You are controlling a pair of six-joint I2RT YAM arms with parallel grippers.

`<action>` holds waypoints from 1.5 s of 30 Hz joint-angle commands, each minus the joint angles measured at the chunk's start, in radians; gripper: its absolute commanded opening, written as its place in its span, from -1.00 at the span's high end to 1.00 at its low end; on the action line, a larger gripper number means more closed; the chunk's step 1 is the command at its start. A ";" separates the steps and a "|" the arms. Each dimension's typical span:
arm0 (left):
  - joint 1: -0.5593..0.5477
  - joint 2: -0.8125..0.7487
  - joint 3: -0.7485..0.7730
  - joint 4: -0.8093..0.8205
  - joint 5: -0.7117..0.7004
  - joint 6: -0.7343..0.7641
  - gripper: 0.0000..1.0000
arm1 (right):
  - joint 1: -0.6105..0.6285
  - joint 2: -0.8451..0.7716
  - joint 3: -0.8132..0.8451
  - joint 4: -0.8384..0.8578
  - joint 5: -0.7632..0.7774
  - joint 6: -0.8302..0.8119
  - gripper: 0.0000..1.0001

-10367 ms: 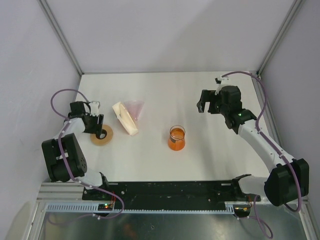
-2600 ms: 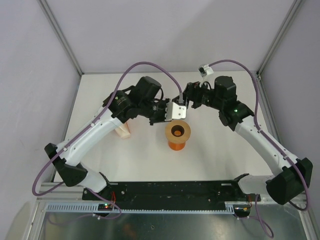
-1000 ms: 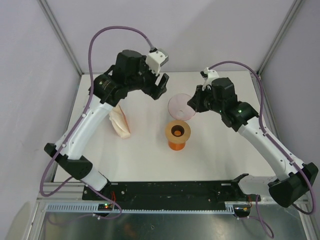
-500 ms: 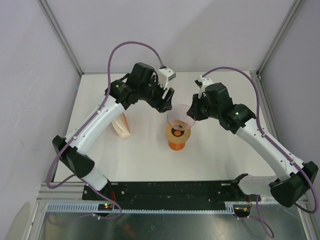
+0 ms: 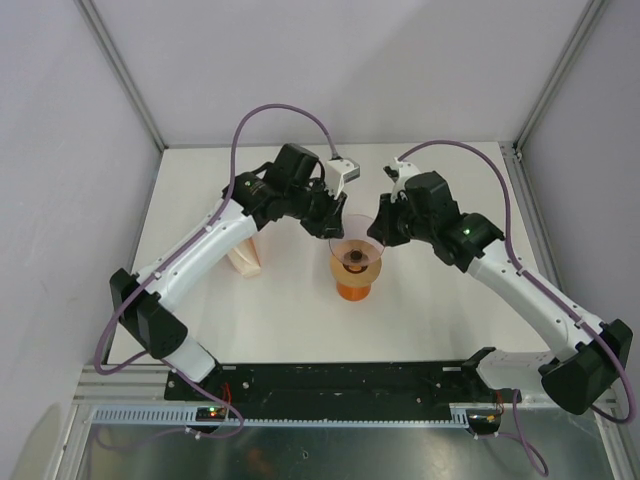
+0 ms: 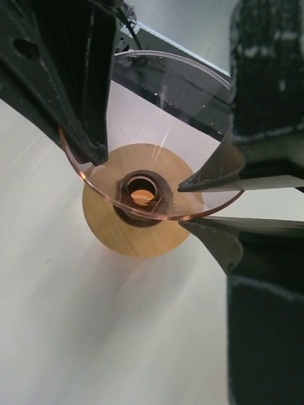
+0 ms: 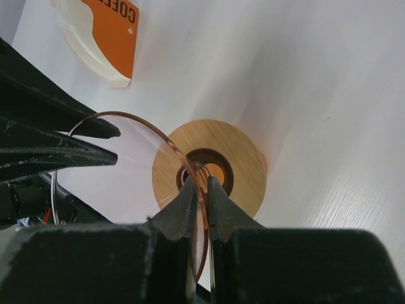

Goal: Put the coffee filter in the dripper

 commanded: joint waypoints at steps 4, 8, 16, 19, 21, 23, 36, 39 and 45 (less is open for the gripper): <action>-0.016 -0.044 -0.051 0.001 0.056 -0.015 0.97 | 0.004 -0.014 -0.008 0.071 -0.025 0.015 1.00; -0.017 -0.035 -0.041 0.000 0.062 -0.011 0.99 | -0.004 0.007 -0.012 0.078 -0.025 0.012 1.00; -0.014 -0.021 -0.025 0.000 0.090 -0.015 0.99 | -0.022 -0.028 -0.012 0.059 -0.036 0.031 1.00; -0.015 -0.018 -0.036 0.000 0.099 -0.015 1.00 | -0.024 -0.029 -0.012 0.038 -0.033 0.034 1.00; -0.015 -0.005 -0.041 -0.001 0.106 -0.015 0.99 | -0.028 -0.017 -0.012 0.031 -0.039 0.034 1.00; -0.014 0.009 -0.043 -0.001 0.109 -0.015 0.99 | -0.032 -0.003 -0.012 0.030 -0.055 0.035 1.00; 0.014 0.052 -0.066 -0.001 0.157 -0.040 0.99 | -0.052 0.052 -0.012 0.013 -0.078 0.026 1.00; 0.018 0.052 -0.081 -0.001 0.153 -0.037 0.99 | -0.050 0.067 -0.012 0.019 -0.081 0.024 1.00; 0.015 0.057 -0.129 0.001 0.151 -0.028 0.99 | -0.026 0.073 -0.013 0.008 -0.033 -0.012 1.00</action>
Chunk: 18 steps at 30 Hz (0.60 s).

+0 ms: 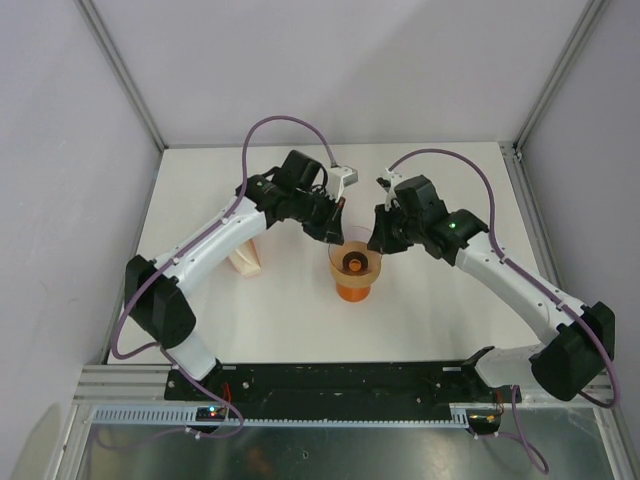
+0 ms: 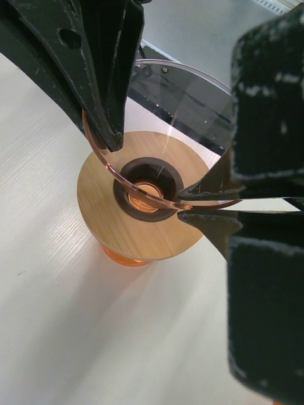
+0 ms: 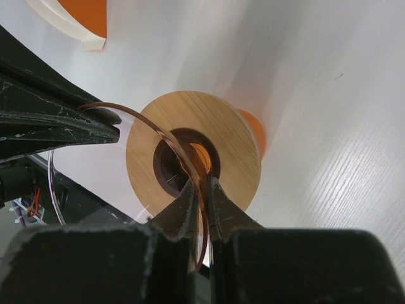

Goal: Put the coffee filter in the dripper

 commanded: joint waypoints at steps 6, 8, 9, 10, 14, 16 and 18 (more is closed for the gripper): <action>-0.016 0.011 -0.098 -0.056 0.072 0.101 1.00 | 0.007 0.008 -0.019 0.076 0.056 -0.053 1.00; -0.020 0.007 -0.116 -0.047 0.059 0.108 1.00 | 0.013 0.002 -0.049 0.105 0.071 -0.063 1.00; -0.021 0.004 -0.124 -0.042 0.055 0.109 1.00 | 0.015 -0.008 -0.066 0.120 0.081 -0.065 1.00; -0.023 0.002 -0.132 -0.038 0.052 0.110 0.99 | 0.016 -0.016 -0.089 0.142 0.090 -0.070 1.00; -0.035 0.014 -0.153 -0.033 0.040 0.118 1.00 | -0.003 -0.025 -0.147 0.172 0.077 -0.070 1.00; -0.041 0.027 -0.165 -0.032 0.041 0.121 0.99 | -0.004 -0.010 -0.160 0.173 0.071 -0.078 1.00; -0.041 0.038 -0.181 -0.033 0.043 0.126 0.99 | -0.002 0.003 -0.170 0.178 0.068 -0.082 1.00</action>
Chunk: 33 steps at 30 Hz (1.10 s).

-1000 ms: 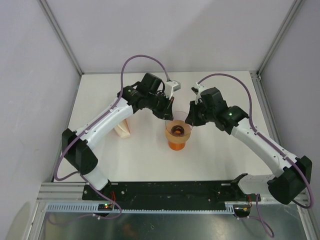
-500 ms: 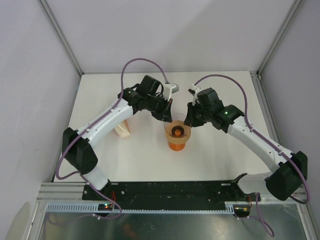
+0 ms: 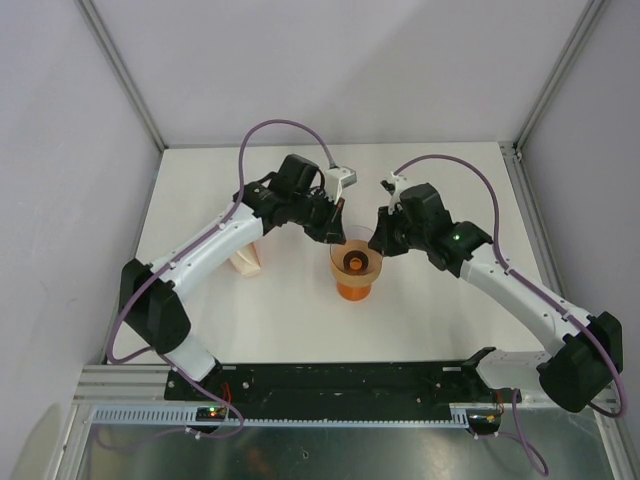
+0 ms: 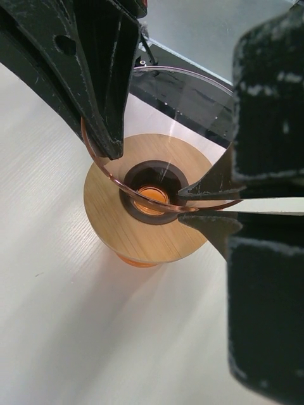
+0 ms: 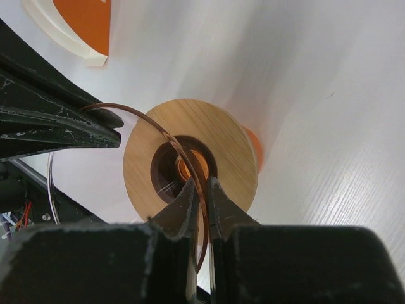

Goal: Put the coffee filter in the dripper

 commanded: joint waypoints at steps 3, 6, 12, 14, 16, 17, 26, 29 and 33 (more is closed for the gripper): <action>-0.039 0.084 -0.124 -0.136 0.022 0.134 1.00 | -0.012 0.075 -0.069 0.060 0.020 -0.060 1.00; -0.035 0.105 -0.143 -0.136 0.041 0.139 1.00 | -0.017 0.077 -0.066 0.065 0.012 -0.038 1.00; -0.017 0.140 -0.165 -0.140 0.063 0.145 1.00 | -0.018 0.117 -0.059 0.035 0.018 -0.025 1.00; -0.017 0.149 -0.182 -0.140 0.064 0.148 1.00 | -0.015 0.135 -0.060 0.034 0.010 -0.028 1.00; -0.018 0.164 -0.199 -0.140 0.066 0.150 1.00 | -0.013 0.153 -0.060 0.039 0.008 -0.029 1.00; -0.018 0.172 -0.206 -0.140 0.068 0.152 1.00 | -0.012 0.163 -0.060 0.041 0.007 -0.029 1.00; -0.018 0.204 -0.230 -0.139 0.072 0.171 1.00 | -0.034 0.192 -0.112 0.048 0.018 -0.044 1.00; -0.017 0.219 -0.227 -0.140 0.070 0.180 1.00 | -0.028 0.187 -0.121 0.064 0.017 -0.043 1.00; -0.010 0.254 -0.239 -0.139 0.069 0.191 0.99 | -0.030 0.202 -0.124 0.078 0.020 -0.041 1.00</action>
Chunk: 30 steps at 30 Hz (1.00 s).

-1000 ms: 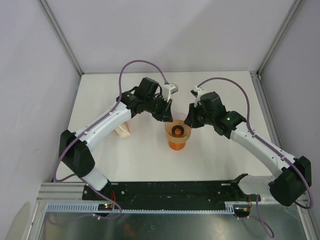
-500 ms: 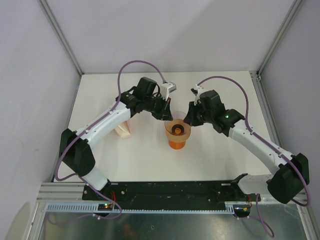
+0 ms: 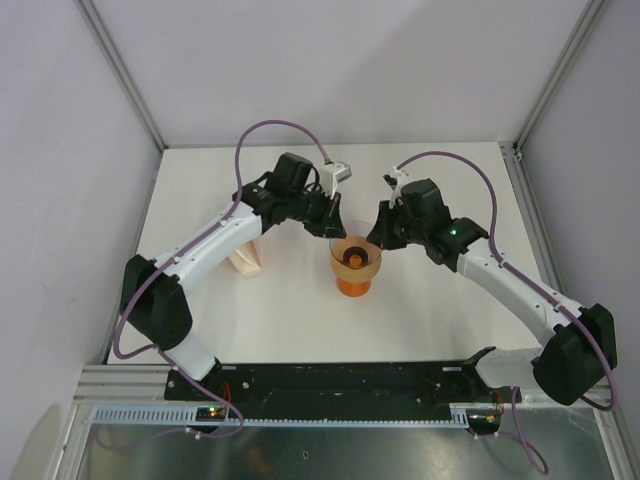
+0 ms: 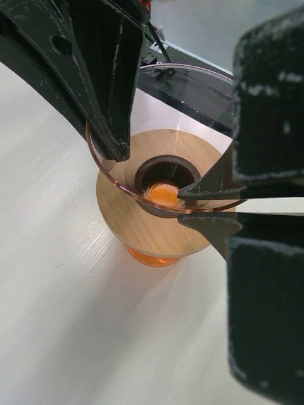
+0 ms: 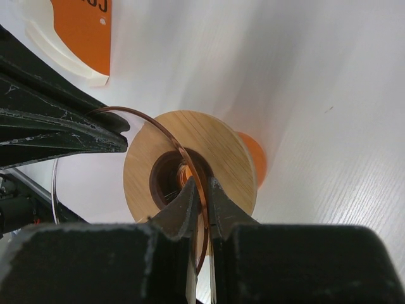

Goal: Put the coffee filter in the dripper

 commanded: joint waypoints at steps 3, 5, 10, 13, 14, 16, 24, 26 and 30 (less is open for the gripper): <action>-0.036 0.237 -0.170 -0.258 0.025 0.213 0.99 | 0.003 0.154 -0.106 0.007 0.047 -0.070 1.00; -0.026 0.229 -0.161 -0.256 0.026 0.212 1.00 | 0.004 0.156 -0.107 0.007 0.048 -0.071 1.00; -0.020 0.190 -0.145 -0.239 0.013 0.212 1.00 | 0.005 0.136 -0.106 0.010 0.057 -0.071 1.00; -0.020 0.158 -0.118 -0.234 0.014 0.201 1.00 | 0.007 0.115 -0.106 0.018 0.059 -0.066 1.00; -0.019 0.147 -0.103 -0.234 0.018 0.193 1.00 | 0.009 0.105 -0.106 0.023 0.054 -0.064 1.00; -0.020 0.123 -0.061 -0.234 0.031 0.177 1.00 | 0.018 0.086 -0.099 0.032 0.043 -0.068 1.00; -0.020 0.091 0.066 -0.235 0.022 0.160 0.88 | 0.032 0.049 -0.032 0.010 0.055 -0.070 1.00; -0.020 0.094 0.064 -0.235 0.020 0.158 0.88 | 0.033 0.056 -0.009 -0.013 0.061 -0.071 1.00; -0.019 0.107 0.041 -0.235 0.002 0.161 0.89 | 0.034 0.073 0.017 -0.039 0.071 -0.066 1.00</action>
